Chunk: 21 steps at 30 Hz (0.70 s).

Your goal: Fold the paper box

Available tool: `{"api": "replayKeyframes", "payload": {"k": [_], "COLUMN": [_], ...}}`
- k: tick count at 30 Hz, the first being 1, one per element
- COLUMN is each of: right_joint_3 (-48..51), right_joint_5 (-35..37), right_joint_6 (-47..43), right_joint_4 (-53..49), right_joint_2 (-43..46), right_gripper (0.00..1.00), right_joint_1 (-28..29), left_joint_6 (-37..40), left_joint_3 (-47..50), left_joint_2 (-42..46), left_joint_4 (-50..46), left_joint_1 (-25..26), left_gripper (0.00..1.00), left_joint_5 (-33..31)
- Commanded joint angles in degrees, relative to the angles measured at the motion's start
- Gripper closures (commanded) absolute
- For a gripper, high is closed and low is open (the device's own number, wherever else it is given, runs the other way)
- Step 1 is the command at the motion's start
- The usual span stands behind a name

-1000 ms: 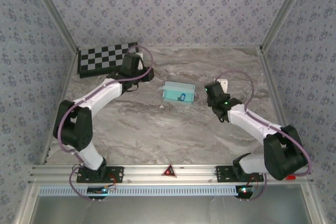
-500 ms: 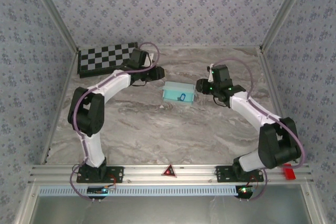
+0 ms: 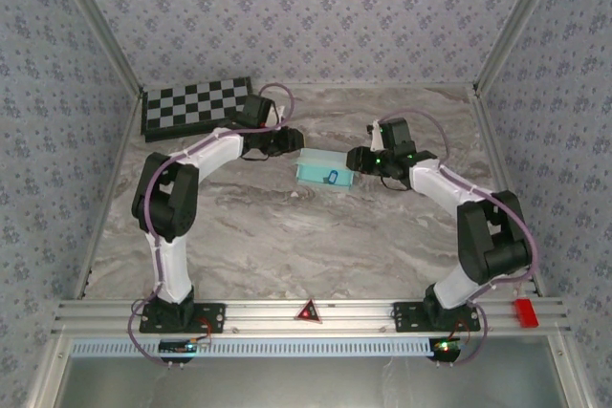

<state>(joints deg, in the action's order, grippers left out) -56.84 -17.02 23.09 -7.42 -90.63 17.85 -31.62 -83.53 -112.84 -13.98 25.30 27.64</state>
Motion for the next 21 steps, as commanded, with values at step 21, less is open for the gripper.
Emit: {"api": "replayKeyframes", "payload": {"k": [21], "right_joint_3": [-2.56], "right_joint_5": [-0.91], "right_joint_6": [1.79], "right_joint_4": [-0.67], "right_joint_2": [-7.56], "right_gripper": [0.58], "right_joint_1": [-0.63], "left_joint_6": [-2.02], "left_joint_3": [3.44], "left_joint_2": [-2.60], "left_joint_4": [-0.83], "left_joint_1": [1.58], "left_gripper": [0.65], "left_joint_5": [-1.47]}}
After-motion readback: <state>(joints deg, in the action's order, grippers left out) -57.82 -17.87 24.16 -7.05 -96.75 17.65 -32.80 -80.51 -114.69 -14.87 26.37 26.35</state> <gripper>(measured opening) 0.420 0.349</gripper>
